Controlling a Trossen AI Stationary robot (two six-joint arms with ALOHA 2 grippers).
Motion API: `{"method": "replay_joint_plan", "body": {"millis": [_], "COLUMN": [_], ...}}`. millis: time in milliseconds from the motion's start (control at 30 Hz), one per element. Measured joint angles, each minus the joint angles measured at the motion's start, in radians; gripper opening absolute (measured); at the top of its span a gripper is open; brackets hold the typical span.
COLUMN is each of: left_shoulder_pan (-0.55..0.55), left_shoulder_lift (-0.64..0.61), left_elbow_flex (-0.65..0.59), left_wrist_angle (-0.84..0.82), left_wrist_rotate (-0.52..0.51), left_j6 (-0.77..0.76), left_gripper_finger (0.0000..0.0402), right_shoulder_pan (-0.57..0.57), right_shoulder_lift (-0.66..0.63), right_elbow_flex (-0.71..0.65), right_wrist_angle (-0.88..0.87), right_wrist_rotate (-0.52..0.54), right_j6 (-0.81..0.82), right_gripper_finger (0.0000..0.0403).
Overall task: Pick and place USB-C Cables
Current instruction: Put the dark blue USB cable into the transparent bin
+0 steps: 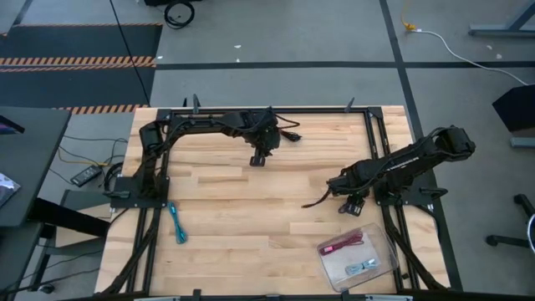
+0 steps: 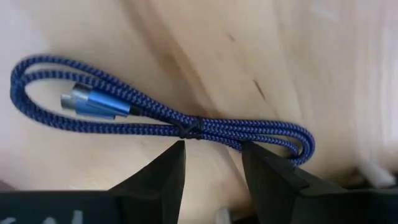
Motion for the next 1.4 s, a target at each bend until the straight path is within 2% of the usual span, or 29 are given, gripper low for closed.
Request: {"method": "replay_joint_plan", "body": {"millis": [200, 300, 400, 533, 667, 833, 1100, 1200, 1300, 1400], "left_shoulder_pan": [-0.001, 0.000, 0.000, -0.001, 0.000, -0.002, 0.000, 0.000, 0.000, -0.001], "left_shoulder_lift": [0.000, 0.000, 0.000, -0.001, -0.001, -0.001, -0.001, -0.001, -0.001, -0.001], "left_elbow_flex": [0.000, 0.000, 0.000, 0.000, 0.000, 0.000, 0.000, 0.000, 0.000, 0.000], "left_wrist_angle": [-0.001, -0.014, -0.037, -0.066, -0.069, -0.074, -0.069, -0.077, -0.090, -0.090], "left_wrist_rotate": [0.001, 0.000, 0.001, 0.001, 0.001, 0.001, 0.001, 0.001, 0.001, 0.001], "left_j6": [-0.002, -0.006, -0.026, -0.046, -0.060, -0.069, -0.062, -0.063, -0.061, -0.057], "left_gripper_finger": [0.0128, 0.0128, 0.0128, 0.0128, 0.0128, 0.0128, 0.0128, 0.0128, 0.0128, 0.0128], "right_shoulder_pan": [0.029, 0.029, 0.026, 0.026, 0.026, 0.025, 0.060, 0.070, 0.066, 0.050], "right_shoulder_lift": [0.000, 0.000, 0.016, 0.049, 0.056, 0.035, 0.012, 0.012, 0.012, 0.012], "right_elbow_flex": [0.000, 0.000, 0.002, 0.006, 0.014, 0.110, 0.378, 0.410, 0.385, 0.328], "right_wrist_angle": [0.055, 0.072, 0.072, 0.067, 0.060, -0.024, -0.170, -0.169, -0.168, -0.169], "right_wrist_rotate": [0.046, 0.062, 0.077, 0.084, 0.104, 0.163, 0.220, 0.267, 0.257, 0.214], "right_j6": [-0.071, -0.083, -0.082, -0.062, 0.001, -0.001, -0.009, -0.040, -0.060, 0.012], "right_gripper_finger": [0.0163, 0.0149, 0.0111, 0.0023, 0.0007, 0.0003, 0.0002, 0.0006, 0.0032, 0.0084]}}
